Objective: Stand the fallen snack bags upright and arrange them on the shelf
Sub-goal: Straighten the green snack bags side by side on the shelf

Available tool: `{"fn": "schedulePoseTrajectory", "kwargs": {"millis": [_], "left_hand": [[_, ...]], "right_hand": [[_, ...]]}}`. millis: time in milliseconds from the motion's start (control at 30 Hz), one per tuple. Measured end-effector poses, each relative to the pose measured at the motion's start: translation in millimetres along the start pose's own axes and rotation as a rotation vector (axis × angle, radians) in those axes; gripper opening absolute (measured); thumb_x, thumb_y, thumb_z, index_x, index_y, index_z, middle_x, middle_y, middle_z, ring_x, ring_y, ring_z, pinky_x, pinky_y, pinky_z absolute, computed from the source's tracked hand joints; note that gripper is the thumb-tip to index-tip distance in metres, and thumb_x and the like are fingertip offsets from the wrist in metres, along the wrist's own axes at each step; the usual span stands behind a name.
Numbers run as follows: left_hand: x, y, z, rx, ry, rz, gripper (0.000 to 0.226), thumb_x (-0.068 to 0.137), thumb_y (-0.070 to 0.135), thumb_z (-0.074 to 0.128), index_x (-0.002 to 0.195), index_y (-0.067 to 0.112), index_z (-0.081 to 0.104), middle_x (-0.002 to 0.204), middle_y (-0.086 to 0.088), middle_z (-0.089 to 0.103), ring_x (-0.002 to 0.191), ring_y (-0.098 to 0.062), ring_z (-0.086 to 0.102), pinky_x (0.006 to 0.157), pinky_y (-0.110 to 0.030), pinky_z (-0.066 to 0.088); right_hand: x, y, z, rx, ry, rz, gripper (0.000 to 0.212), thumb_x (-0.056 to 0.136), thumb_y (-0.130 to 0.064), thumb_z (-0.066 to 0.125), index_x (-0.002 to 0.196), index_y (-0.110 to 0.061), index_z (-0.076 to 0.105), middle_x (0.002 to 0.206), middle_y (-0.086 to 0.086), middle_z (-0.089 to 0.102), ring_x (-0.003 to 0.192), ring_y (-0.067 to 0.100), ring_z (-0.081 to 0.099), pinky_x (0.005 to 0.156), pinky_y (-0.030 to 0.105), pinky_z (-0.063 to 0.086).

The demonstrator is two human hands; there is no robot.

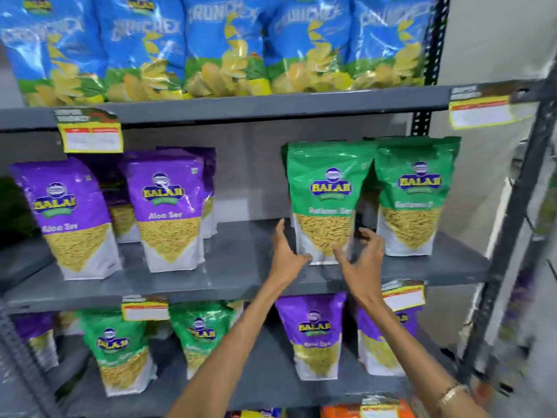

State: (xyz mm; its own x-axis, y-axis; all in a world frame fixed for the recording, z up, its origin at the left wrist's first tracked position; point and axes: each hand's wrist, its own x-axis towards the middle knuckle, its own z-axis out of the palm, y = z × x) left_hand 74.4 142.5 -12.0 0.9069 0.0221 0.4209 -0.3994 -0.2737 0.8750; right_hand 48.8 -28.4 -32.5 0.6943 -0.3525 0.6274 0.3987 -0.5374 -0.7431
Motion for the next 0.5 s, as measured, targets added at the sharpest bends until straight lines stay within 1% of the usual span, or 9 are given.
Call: {"fn": "schedulePoseTrajectory", "kwargs": {"millis": [33,100,167,233,267,333,400,467,500], "left_hand": [[6.2,2.3,8.0,-0.038,-0.02,-0.056,0.111,0.062,-0.007,0.079,0.155,0.007,0.02,0.149,-0.005,0.036,0.134,-0.019,0.04,0.104,-0.021,0.039],[20.2,-0.4,12.0,-0.134,-0.037,-0.127,0.103,0.053,0.001,0.073,0.146,0.01,0.032,0.14,-0.005,0.048,0.125,-0.018,0.05,0.09,-0.017,0.048],[25.0,-14.2,1.2,-0.131,-0.033,-0.164,0.088,0.049,0.005,0.071,0.133,0.014,0.045,0.132,-0.007,0.061,0.123,-0.026,0.061,0.091,-0.023,0.053],[18.1,-26.9,-10.6,-0.114,-0.067,-0.211,0.08,0.052,0.004,0.074,0.129,0.014,0.055,0.129,-0.008,0.068,0.119,-0.028,0.066,0.093,-0.029,0.056],[18.4,-31.3,-13.8,-0.1,-0.089,-0.229,0.076,0.055,0.002,0.077,0.127,0.015,0.057,0.13,-0.008,0.07,0.116,-0.026,0.067,0.095,-0.03,0.057],[18.5,-40.0,-16.7,-0.111,-0.154,-0.225,0.077,0.062,0.004,0.085,0.132,0.016,0.056,0.135,-0.006,0.068,0.12,-0.023,0.067,0.106,-0.039,0.053],[48.9,-8.8,21.6,-0.072,-0.082,-0.162,0.081,0.068,0.008,0.087,0.14,0.014,0.051,0.14,-0.006,0.065,0.128,-0.024,0.063,0.114,-0.045,0.047],[56.6,-16.6,17.4,-0.057,-0.108,-0.186,0.083,0.069,0.018,0.087,0.142,0.016,0.048,0.143,-0.003,0.063,0.131,-0.022,0.061,0.117,-0.048,0.044],[53.1,-16.8,16.7,-0.021,-0.109,-0.172,0.083,0.068,0.022,0.087,0.142,0.018,0.049,0.142,-0.001,0.063,0.132,-0.021,0.061,0.117,-0.048,0.043]], "right_hand": [[11.3,14.1,-2.4,-0.002,-0.075,0.048,0.077,0.081,-0.028,0.084,0.138,0.002,0.042,0.138,0.023,0.046,0.132,0.034,0.044,0.113,0.041,0.036],[31.2,22.7,-2.3,0.019,-0.252,0.142,0.093,0.077,-0.037,0.085,0.144,0.003,0.035,0.147,0.021,0.044,0.137,0.034,0.045,0.115,0.046,0.037],[36.3,20.1,6.3,0.079,-0.46,0.179,0.093,0.079,-0.04,0.082,0.146,0.0,0.031,0.148,0.016,0.048,0.134,0.023,0.049,0.111,0.035,0.04],[30.3,22.2,12.0,0.069,-0.62,0.162,0.077,0.087,-0.029,0.078,0.141,0.0,0.032,0.144,0.013,0.054,0.125,0.015,0.052,0.098,0.022,0.039],[31.3,28.0,18.0,0.041,-0.647,0.134,0.071,0.089,-0.025,0.075,0.139,0.0,0.032,0.143,0.014,0.054,0.124,0.015,0.052,0.093,0.02,0.038],[35.1,26.3,18.9,0.052,-0.679,0.131,0.075,0.091,-0.029,0.073,0.143,0.0,0.028,0.148,0.013,0.052,0.131,0.019,0.052,0.094,0.02,0.037],[95.4,36.5,-6.9,0.069,-0.666,0.024,0.072,0.093,-0.03,0.07,0.144,-0.002,0.028,0.145,0.012,0.053,0.129,0.019,0.053,0.091,0.018,0.036],[98.5,30.2,-6.0,0.089,-0.693,0.025,0.065,0.093,-0.025,0.07,0.141,-0.003,0.032,0.139,0.011,0.054,0.122,0.014,0.052,0.085,0.015,0.035],[94.7,30.3,-5.5,0.076,-0.69,0.027,0.065,0.093,-0.025,0.071,0.14,-0.004,0.032,0.139,0.01,0.055,0.123,0.015,0.053,0.086,0.016,0.036]]}}
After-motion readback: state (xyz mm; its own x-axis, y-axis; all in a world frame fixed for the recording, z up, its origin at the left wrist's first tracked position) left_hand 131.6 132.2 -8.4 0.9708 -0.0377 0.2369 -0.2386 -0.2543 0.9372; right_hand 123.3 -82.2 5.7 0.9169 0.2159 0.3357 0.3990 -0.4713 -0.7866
